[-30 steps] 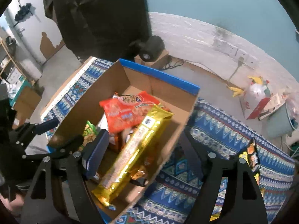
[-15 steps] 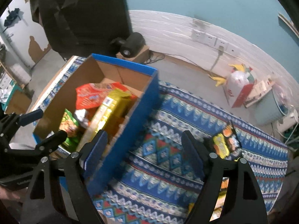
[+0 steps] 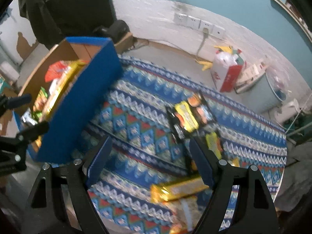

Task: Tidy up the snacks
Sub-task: 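Move both tools back over the remaining snacks on the cloth, then grasp the clear printed snack bag with the right tool while the left tool grasps the black snack bag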

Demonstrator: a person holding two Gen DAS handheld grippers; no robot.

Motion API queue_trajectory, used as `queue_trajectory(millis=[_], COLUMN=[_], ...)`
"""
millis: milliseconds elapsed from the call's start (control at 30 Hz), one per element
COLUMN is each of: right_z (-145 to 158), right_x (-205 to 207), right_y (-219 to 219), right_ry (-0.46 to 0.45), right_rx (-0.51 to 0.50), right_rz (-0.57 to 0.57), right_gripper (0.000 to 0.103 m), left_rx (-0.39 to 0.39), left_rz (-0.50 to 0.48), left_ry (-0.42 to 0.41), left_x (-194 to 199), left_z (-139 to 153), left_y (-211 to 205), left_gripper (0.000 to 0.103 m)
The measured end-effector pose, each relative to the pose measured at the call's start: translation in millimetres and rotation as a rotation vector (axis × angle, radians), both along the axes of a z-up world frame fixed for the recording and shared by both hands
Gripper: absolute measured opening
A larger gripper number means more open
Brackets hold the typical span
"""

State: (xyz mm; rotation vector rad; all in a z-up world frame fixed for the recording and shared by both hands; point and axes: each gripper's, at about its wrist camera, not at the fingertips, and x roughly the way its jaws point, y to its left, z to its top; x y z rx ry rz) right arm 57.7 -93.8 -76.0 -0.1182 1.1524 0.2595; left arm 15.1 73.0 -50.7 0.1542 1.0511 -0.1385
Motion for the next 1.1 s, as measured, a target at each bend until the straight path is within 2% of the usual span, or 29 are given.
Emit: queue_trajectory(millis=[267,500,800,1100], right_z=[-18,-51,-103,-143], right_x=[-19,-38,-56,-66], right_y=[-42,-69,-80,-76], right_ry=[0.059,0.161,0.283,0.379], right_rx=[0.031,0.012,-0.044,-0.104], right_rz=[-0.038,-0.043,-0.013,0.035], right_gripper=[0.081,0.081,0.081,0.081], left_rx=[0.019,0.047,0.078,0.128], left_rz=[-0.098,-0.174,-0.253,-0.275], left_ry=[0.035,0.085,0.134,0.17], left_x=[-4,-9,-18,-20], left_z=[-14,-36,-58,-81], left_y=[-40,-70,-101,-108], left_gripper=[0.081,0.081,0.081,0.081])
